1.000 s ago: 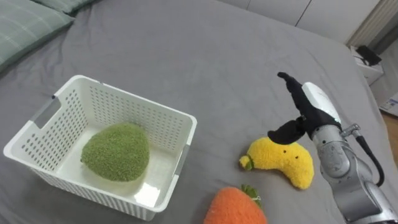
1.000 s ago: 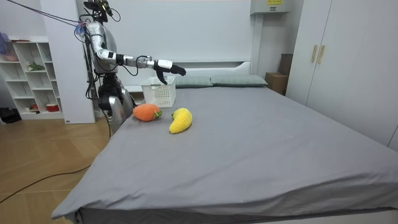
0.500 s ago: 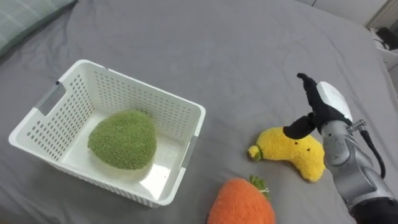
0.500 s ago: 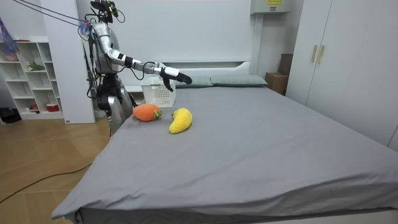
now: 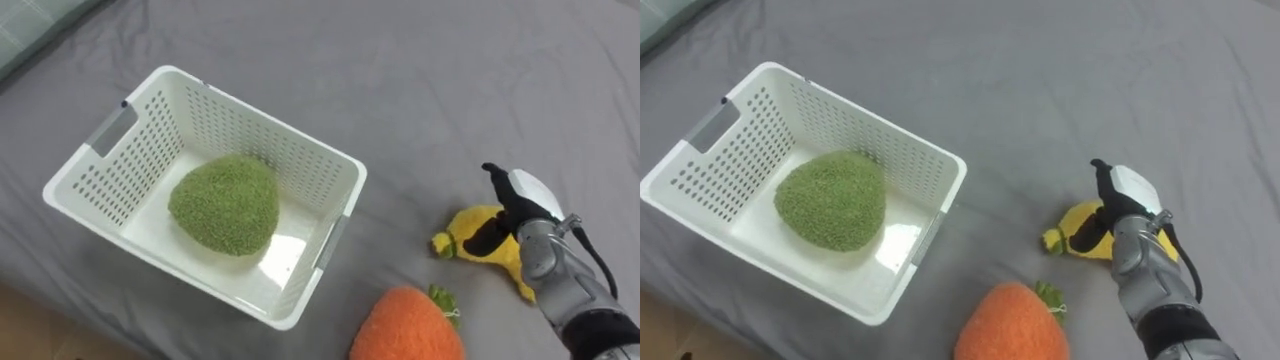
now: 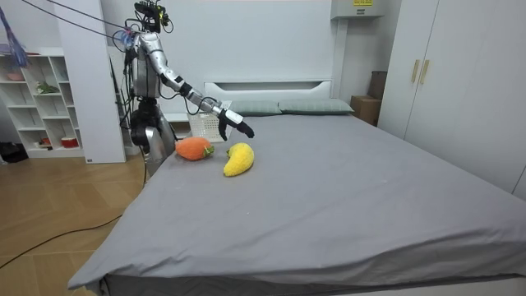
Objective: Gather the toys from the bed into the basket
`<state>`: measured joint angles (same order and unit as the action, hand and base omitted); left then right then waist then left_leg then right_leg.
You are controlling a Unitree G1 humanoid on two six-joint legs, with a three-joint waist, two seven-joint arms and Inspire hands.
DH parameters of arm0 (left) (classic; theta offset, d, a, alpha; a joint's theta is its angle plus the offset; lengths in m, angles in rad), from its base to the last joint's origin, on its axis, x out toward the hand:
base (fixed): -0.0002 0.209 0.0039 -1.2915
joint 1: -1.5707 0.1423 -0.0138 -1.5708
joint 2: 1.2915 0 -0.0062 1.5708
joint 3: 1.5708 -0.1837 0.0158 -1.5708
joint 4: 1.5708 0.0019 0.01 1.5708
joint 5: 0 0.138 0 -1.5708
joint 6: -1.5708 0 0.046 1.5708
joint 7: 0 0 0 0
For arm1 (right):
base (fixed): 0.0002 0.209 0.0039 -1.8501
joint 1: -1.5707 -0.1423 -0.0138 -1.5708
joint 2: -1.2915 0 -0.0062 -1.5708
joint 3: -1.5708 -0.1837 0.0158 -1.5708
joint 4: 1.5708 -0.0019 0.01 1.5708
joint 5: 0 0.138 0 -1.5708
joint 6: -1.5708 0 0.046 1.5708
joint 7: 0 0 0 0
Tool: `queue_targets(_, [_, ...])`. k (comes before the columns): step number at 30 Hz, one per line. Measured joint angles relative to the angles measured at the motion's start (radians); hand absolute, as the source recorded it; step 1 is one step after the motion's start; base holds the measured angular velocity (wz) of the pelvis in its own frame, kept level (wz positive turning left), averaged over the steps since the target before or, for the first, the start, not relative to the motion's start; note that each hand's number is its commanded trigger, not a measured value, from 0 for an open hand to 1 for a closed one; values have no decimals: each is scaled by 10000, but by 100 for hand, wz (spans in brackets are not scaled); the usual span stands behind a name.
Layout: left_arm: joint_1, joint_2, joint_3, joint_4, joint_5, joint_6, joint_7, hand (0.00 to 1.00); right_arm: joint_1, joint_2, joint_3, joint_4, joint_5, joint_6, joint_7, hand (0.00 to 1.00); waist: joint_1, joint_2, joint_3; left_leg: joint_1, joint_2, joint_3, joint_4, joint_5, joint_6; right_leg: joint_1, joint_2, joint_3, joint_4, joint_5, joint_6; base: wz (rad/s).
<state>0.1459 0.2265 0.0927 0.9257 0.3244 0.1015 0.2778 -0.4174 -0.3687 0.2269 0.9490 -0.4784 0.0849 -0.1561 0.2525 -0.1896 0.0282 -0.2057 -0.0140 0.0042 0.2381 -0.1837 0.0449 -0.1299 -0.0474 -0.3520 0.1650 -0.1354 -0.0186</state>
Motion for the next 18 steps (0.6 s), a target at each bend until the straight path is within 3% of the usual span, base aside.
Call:
queue_targets(5, [-6, 9, 2, 9, -177, 41, -17, 0, -95, -124, 0, 442, -32, 31, -55, 0, 13, 42, 17, -455, -78, -232, 35, 172, -11, -325, -51, -385, 28, 1, -2, 20])
queue_targets(8, [-5, 14, -179, 13, -175, 130, -21, 0, -177, -181, 148, 862, -27, 51, -93, 0, 42, 130, 71, -567, -115, -354, 29, 223, -9, -374, -53, -592, 37, 2, -3, 17])
queue_targets(13, [-29, 8, -217, -4, -162, 167, -38, 0, -188, -184, 350, 1235, -341, 254, -187, 0, 233, 154, 67, -862, -147, -421, 5, 307, 4, -666, -83, -645, 58, 17, -29, 3])
queue_targets(14, [-34, 9, -212, -19, -165, 165, -48, 0, -202, -184, 368, 1437, -445, 268, -234, 26, 369, 152, 65, -855, -147, -419, 6, 308, 5, -667, -87, -642, 59, 17, -29, 0])
queue_targets(15, [-55, 11, -209, -18, -172, 167, -59, 0, -214, -190, 368, 1510, -493, 343, -245, 85, 495, 149, 65, -853, -147, -419, 8, 309, 5, -669, -114, -648, 56, 17, -29, 0])
queue_targets(16, [-59, 11, -212, -19, -174, 166, -64, 0, -245, -190, 372, 1576, -531, 382, -246, 100, 536, 148, 66, -853, -147, -424, 9, 309, 5, -669, -149, -663, 56, 17, -29, 0])
queue_targets(18, [-115, 23, -247, -15, -192, 166, -65, 0, -392, -255, 803, 1881, -848, 405, -244, 100, 620, 119, 68, -863, -155, -488, 10, 315, 4, -672, -160, -717, 56, 16, -28, 6])
